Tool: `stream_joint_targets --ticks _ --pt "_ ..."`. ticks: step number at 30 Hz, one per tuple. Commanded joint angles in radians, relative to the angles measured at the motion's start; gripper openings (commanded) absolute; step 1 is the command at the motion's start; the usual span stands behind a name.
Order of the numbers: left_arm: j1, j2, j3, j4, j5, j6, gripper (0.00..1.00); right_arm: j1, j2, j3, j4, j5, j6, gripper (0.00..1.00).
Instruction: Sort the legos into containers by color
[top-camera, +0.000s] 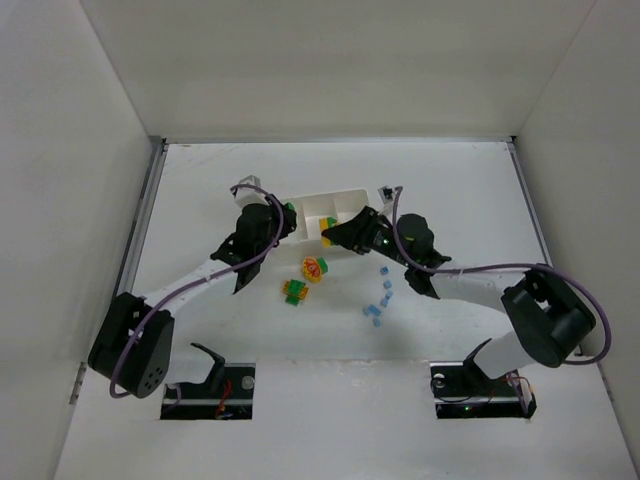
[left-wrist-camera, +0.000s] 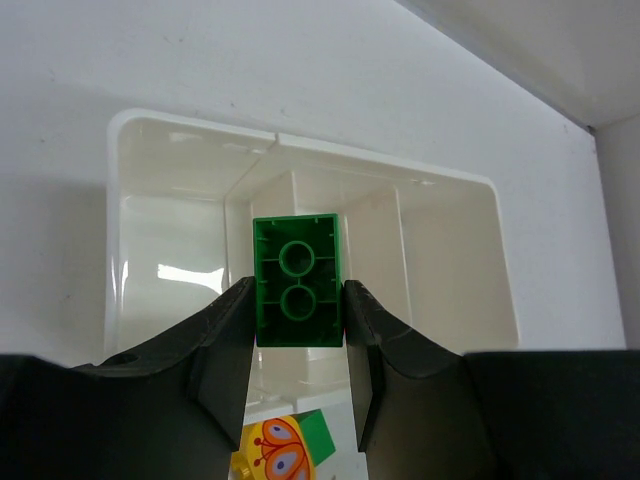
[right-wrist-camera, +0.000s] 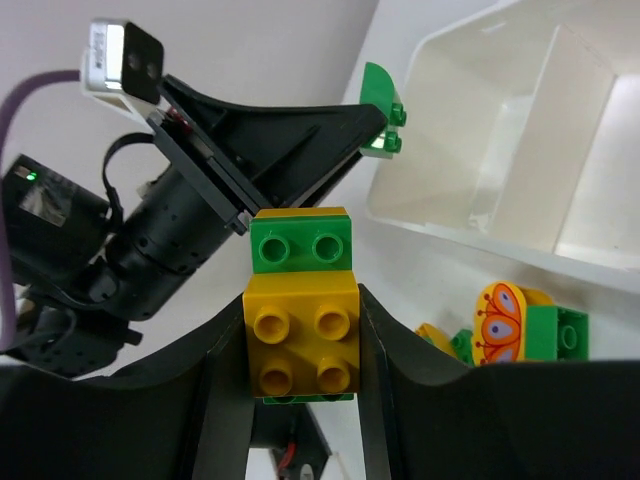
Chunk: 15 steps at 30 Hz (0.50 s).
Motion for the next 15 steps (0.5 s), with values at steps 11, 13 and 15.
stream_joint_targets --ticks 11,13,15 --pt "-0.001 0.031 0.069 0.01 -0.063 0.066 0.3 0.052 -0.053 0.054 -0.127 0.089 -0.15 0.22" --pt "0.004 0.022 0.066 0.01 -0.066 0.061 0.34 0.052 -0.053 0.054 -0.127 0.089 -0.15 0.22" --pt "0.005 0.008 0.063 0.01 -0.066 0.058 0.38 0.052 -0.054 0.054 -0.127 0.087 -0.15 0.22"
